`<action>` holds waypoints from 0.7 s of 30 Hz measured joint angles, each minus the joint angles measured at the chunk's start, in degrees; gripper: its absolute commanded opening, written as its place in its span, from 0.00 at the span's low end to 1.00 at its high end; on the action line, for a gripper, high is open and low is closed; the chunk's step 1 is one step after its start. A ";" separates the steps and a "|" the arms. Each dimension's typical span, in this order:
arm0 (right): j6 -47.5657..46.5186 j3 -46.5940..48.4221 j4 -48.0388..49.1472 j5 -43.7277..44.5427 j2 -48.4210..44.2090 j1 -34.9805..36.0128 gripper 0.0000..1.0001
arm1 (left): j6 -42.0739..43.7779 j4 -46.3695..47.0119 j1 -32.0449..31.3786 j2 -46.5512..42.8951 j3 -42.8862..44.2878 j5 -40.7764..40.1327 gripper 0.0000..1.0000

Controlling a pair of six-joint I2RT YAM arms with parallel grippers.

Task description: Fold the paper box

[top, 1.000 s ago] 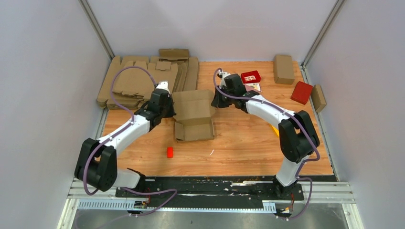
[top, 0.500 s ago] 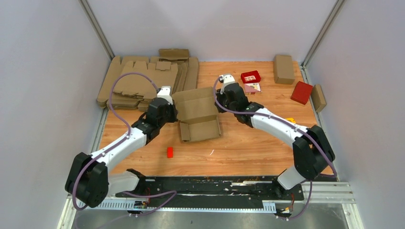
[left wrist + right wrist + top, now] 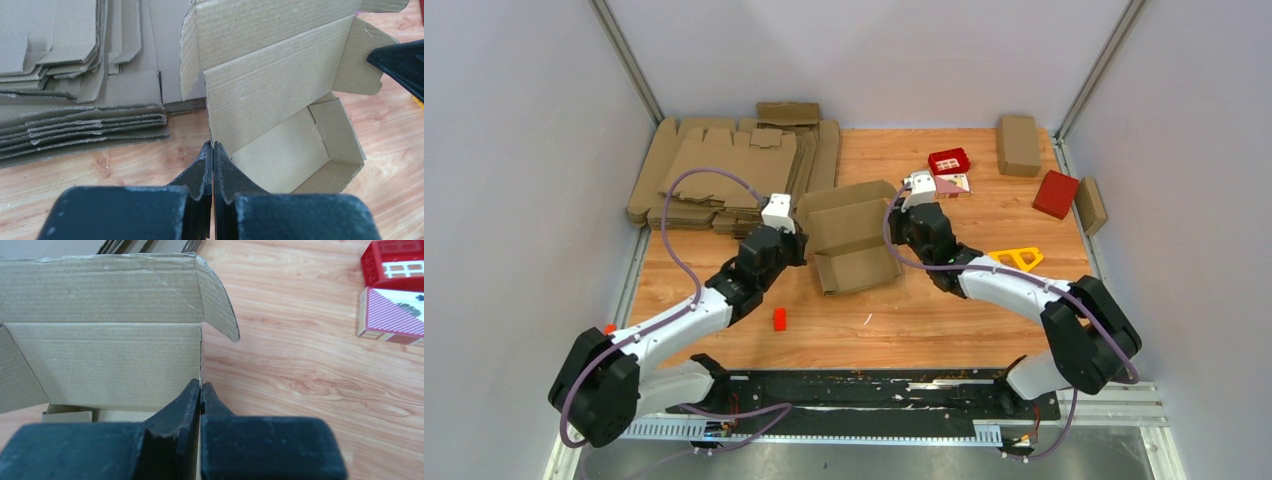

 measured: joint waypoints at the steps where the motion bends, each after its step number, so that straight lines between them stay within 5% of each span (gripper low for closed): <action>1: 0.02 -0.15 1.05 0.96 0.00 0.26 0.00 | 0.13 0.94 -0.61 0.20 -0.09 -1.03 0.00; 21: 0.61 -7.82 12.98 19.37 -0.57 6.67 0.00 | 1.90 22.21 -10.19 11.89 -3.10 -20.65 0.00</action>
